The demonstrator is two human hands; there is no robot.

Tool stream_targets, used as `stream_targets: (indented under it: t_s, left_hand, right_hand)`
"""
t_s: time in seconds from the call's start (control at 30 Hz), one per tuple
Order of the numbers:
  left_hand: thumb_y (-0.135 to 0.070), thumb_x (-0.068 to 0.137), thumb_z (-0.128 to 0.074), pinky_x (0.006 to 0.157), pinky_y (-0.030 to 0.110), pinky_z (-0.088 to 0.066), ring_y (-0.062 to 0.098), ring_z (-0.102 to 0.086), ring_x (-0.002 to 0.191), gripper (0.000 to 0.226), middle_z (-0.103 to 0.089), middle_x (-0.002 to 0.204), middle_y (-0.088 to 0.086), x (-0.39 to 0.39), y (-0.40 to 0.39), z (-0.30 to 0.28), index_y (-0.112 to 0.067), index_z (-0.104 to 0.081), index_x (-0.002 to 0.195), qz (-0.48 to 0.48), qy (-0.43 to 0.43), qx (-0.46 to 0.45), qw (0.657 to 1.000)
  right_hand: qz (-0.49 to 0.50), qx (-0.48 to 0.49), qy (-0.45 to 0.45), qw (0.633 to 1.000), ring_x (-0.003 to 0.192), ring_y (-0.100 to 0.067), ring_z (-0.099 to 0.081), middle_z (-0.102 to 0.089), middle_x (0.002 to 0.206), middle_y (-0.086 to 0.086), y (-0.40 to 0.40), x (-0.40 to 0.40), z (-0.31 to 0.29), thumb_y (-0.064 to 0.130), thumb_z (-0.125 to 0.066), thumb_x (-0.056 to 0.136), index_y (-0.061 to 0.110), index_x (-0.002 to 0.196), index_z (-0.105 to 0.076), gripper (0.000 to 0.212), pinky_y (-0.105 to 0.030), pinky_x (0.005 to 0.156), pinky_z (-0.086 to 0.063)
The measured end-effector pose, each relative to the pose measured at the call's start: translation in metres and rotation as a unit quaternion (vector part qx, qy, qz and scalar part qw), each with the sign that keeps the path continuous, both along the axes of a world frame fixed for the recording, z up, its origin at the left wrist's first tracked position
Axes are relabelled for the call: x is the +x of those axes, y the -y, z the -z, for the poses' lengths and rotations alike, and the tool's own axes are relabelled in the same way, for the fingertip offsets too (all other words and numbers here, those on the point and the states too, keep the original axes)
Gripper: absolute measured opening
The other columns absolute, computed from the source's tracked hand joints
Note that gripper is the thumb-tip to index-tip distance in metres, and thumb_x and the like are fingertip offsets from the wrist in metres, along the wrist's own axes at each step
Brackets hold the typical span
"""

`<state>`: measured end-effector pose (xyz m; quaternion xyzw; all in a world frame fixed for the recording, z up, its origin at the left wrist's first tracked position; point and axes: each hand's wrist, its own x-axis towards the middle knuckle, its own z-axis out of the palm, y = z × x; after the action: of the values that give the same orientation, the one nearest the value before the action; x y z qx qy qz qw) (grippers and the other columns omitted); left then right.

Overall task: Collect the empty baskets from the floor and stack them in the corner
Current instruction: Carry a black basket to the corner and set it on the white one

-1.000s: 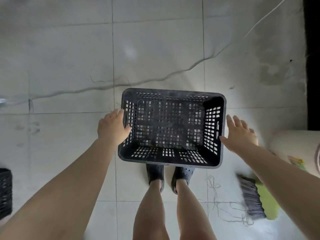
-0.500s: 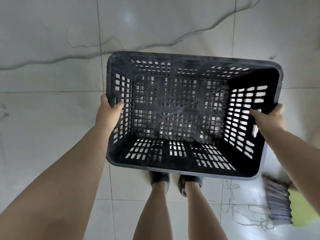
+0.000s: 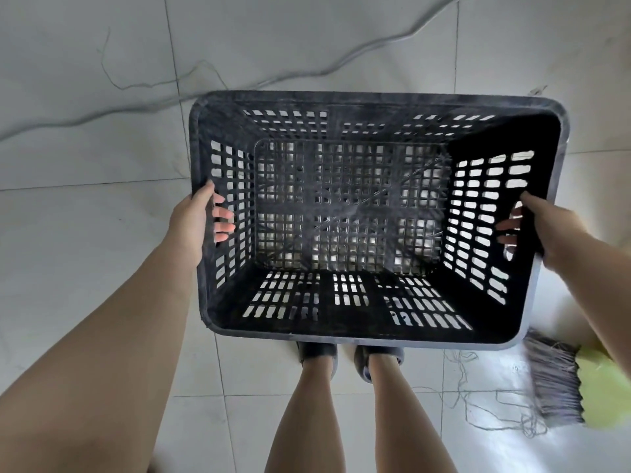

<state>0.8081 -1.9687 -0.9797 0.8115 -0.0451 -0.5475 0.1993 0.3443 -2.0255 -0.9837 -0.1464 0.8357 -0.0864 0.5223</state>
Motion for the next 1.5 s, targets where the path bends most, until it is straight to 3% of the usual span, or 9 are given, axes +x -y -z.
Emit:
stream_targets:
  t_s: [0.13, 0.33, 0.53, 0.73, 0.97, 1.17, 1.23, 1.5]
  left_hand:
    - [-0.053, 0.097, -0.039, 0.064, 0.032, -0.046, 0.023, -0.063, 0.071, 0.045, -0.065, 0.08, 0.004, 0.004, 0.006, -0.007, -0.015, -0.061, 0.084, 0.031, -0.05, 0.026, 0.998]
    - [-0.048, 0.096, -0.044, 0.054, 0.028, -0.034, 0.011, -0.057, 0.041, 0.04, -0.065, 0.053, -0.003, 0.003, 0.001, -0.014, -0.014, -0.061, 0.084, 0.043, -0.06, 0.039, 0.997]
    - [-0.045, 0.095, -0.048, 0.054, 0.028, -0.036, 0.01, -0.057, 0.039, 0.036, -0.064, 0.051, -0.003, 0.007, -0.003, -0.067, -0.014, -0.063, 0.084, -0.001, -0.035, 0.026, 0.999]
    - [-0.042, 0.096, -0.048, 0.055, 0.028, -0.036, 0.009, -0.055, 0.035, 0.034, -0.061, 0.045, -0.002, 0.013, 0.008, -0.177, -0.012, -0.058, 0.083, 0.016, -0.013, 0.005, 1.0]
    - [-0.043, 0.093, -0.05, 0.051, 0.028, -0.036, 0.01, -0.053, 0.033, 0.036, -0.059, 0.041, 0.0, 0.015, 0.024, -0.349, -0.011, -0.056, 0.078, 0.063, 0.016, -0.022, 0.998]
    - [-0.046, 0.092, -0.049, 0.046, 0.025, -0.041, 0.011, -0.055, 0.033, 0.038, -0.057, 0.04, -0.003, -0.009, 0.047, -0.478, -0.012, -0.056, 0.078, 0.138, 0.026, -0.079, 0.987]
    - [-0.048, 0.092, -0.048, 0.042, 0.021, -0.041, 0.012, -0.054, 0.032, 0.04, -0.056, 0.039, -0.002, -0.021, 0.057, -0.51, -0.011, -0.055, 0.077, 0.16, 0.029, -0.101, 0.981]
    - [-0.067, 0.083, -0.047, 0.044, 0.025, -0.039, 0.014, -0.05, 0.031, 0.058, -0.056, 0.041, 0.0, -0.092, 0.099, -0.581, -0.011, -0.058, 0.073, 0.2, 0.034, -0.182, 0.962]
  right_hand:
    - [0.016, 0.019, 0.081, 0.996, 0.045, -0.014, -0.065, -0.068, 0.055, 0.003, -0.002, 0.001, -0.003, 0.048, -0.045, 0.096, 0.018, 0.077, -0.048, 0.036, -0.032, 0.062, -0.044]
    - [0.012, 0.026, 0.122, 0.992, 0.042, -0.017, -0.055, -0.062, 0.051, -0.004, -0.005, -0.005, -0.013, 0.055, -0.046, 0.093, 0.009, 0.072, -0.053, 0.051, -0.029, 0.055, -0.038]
    - [0.025, 0.013, 0.125, 0.992, 0.041, -0.016, -0.055, -0.06, 0.047, -0.003, -0.005, 0.006, -0.059, 0.057, -0.048, 0.091, 0.009, 0.069, -0.052, 0.053, -0.028, 0.053, -0.036]
    - [0.033, -0.008, 0.12, 0.992, 0.037, -0.014, -0.054, -0.058, 0.045, 0.0, -0.005, 0.016, -0.168, 0.056, -0.049, 0.091, 0.009, 0.071, -0.052, 0.051, -0.027, 0.05, -0.035]
    - [0.037, -0.066, 0.129, 0.989, 0.035, -0.011, -0.053, -0.053, 0.042, 0.004, -0.013, 0.018, -0.352, 0.051, -0.053, 0.091, 0.012, 0.071, -0.05, 0.043, -0.023, 0.046, -0.033]
    - [0.078, -0.102, 0.124, 0.984, 0.037, -0.012, -0.056, -0.054, 0.042, 0.004, -0.036, -0.006, -0.482, 0.058, -0.05, 0.09, 0.013, 0.069, -0.051, 0.049, -0.019, 0.044, -0.036]
    - [0.099, -0.119, 0.125, 0.98, 0.037, -0.013, -0.057, -0.055, 0.043, 0.003, -0.047, -0.019, -0.511, 0.06, -0.048, 0.089, 0.013, 0.069, -0.051, 0.051, -0.019, 0.044, -0.037]
    - [0.226, -0.221, 0.134, 0.939, 0.041, -0.015, -0.055, -0.056, 0.051, -0.003, -0.103, -0.068, -0.571, 0.074, -0.043, 0.083, 0.009, 0.07, -0.052, 0.067, -0.023, 0.047, -0.041]
